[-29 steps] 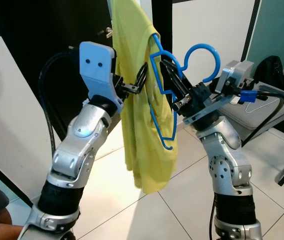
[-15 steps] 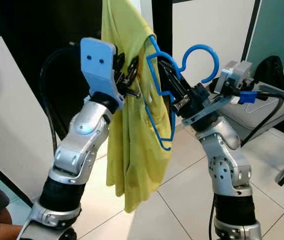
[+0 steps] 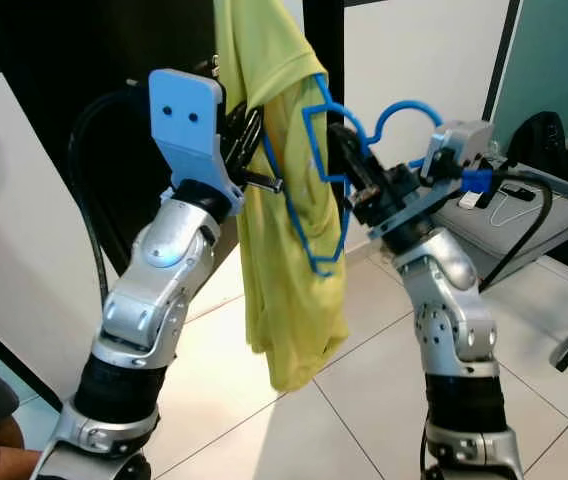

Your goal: Hang hanger

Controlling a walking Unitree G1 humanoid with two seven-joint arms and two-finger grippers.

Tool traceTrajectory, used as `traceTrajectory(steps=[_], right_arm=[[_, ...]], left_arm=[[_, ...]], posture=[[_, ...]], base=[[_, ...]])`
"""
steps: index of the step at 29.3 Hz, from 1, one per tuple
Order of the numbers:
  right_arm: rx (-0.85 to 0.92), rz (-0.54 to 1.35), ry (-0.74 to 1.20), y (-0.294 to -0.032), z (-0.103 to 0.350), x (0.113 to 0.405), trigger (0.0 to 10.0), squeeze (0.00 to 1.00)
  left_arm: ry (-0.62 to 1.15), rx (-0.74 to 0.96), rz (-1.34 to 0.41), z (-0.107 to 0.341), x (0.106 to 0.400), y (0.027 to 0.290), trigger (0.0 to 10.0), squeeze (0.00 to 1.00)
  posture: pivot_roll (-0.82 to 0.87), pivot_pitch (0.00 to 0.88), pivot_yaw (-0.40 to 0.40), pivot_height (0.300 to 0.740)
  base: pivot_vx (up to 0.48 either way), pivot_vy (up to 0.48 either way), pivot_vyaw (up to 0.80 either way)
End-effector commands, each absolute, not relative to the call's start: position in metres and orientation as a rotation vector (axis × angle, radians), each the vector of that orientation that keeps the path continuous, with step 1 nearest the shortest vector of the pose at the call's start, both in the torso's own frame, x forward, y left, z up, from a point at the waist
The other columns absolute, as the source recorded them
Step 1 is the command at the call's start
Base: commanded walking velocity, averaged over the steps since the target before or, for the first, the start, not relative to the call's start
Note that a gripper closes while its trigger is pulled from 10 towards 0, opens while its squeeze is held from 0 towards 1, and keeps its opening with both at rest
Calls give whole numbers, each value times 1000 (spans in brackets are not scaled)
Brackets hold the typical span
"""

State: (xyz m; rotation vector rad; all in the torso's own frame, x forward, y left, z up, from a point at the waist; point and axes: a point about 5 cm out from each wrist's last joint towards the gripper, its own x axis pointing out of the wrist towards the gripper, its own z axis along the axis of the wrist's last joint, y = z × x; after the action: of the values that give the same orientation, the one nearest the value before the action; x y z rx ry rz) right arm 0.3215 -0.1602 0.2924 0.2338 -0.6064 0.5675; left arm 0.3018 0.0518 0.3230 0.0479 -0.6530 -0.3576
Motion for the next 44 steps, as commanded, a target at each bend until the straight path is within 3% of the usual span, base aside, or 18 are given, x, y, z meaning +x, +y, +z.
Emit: traceTrajectory(steps=[1,3,4,5,6,7,8,13,14,16,17,34,35,37,38,44], right_arm=[[213,521,-571,-160,291,330,10000,0],[213,515,-564,-160,290,331,10000,0],[214,520,-563,-158,290,332,10000,0],[214,520,-563,-158,290,332,10000,0],[216,534,-569,-156,290,330,10000,0],[218,545,-573,-155,291,329,10000,0],[220,557,-579,-153,291,328,10000,0],[223,573,-587,-152,292,326,10000,0],[225,582,-591,-151,292,324,10000,0],[225,582,-591,-151,292,324,10000,0],[230,609,-602,-148,293,322,10000,0],[255,746,-632,-134,294,309,10000,0],[254,743,-631,-134,294,310,10000,0],[254,743,-631,-134,294,310,10000,0],[253,740,-631,-135,293,310,10000,0],[255,731,-634,-137,294,311,10000,0]], left_arm=[[-680,105,-481,321,289,36,0,0],[-678,125,-500,319,288,32,0,0],[-674,137,-505,317,288,30,3373,0],[-674,137,-505,317,288,30,3373,0],[-663,143,-501,315,289,30,4431,0],[-654,148,-497,314,291,31,6353,0],[-646,155,-500,312,292,31,10000,0],[-635,169,-510,310,293,30,10000,0],[-628,175,-531,307,293,27,10000,1000],[-628,175,-531,307,293,27,10000,1000],[-614,182,-564,304,291,21,10000,0],[-634,211,-521,306,292,25,10000,0],[-638,200,-514,307,293,27,3333,0],[-638,200,-514,307,293,27,3333,0],[-640,195,-510,308,293,28,0,0],[-642,187,-492,309,293,31,0,0]], posture=[[-45,0,37,740],[-45,0,37,740],[-46,0,37,740],[-46,0,37,740],[-46,0,37,740],[-46,0,37,740],[-52,0,39,740],[-53,0,40,740],[-55,0,43,740],[-55,0,43,740],[-55,0,42,740],[-53,0,44,740],[-54,0,45,740],[-54,0,45,740],[-54,0,45,740],[-52,0,44,740]], base=[[0,0,0],[0,0,0],[0,0,0],[0,0,0],[0,0,0],[0,0,0],[0,0,0],[0,0,0],[0,0,0],[0,0,0],[0,0,0],[0,0,0],[0,0,0],[0,0,0],[0,0,0],[0,0,0]])
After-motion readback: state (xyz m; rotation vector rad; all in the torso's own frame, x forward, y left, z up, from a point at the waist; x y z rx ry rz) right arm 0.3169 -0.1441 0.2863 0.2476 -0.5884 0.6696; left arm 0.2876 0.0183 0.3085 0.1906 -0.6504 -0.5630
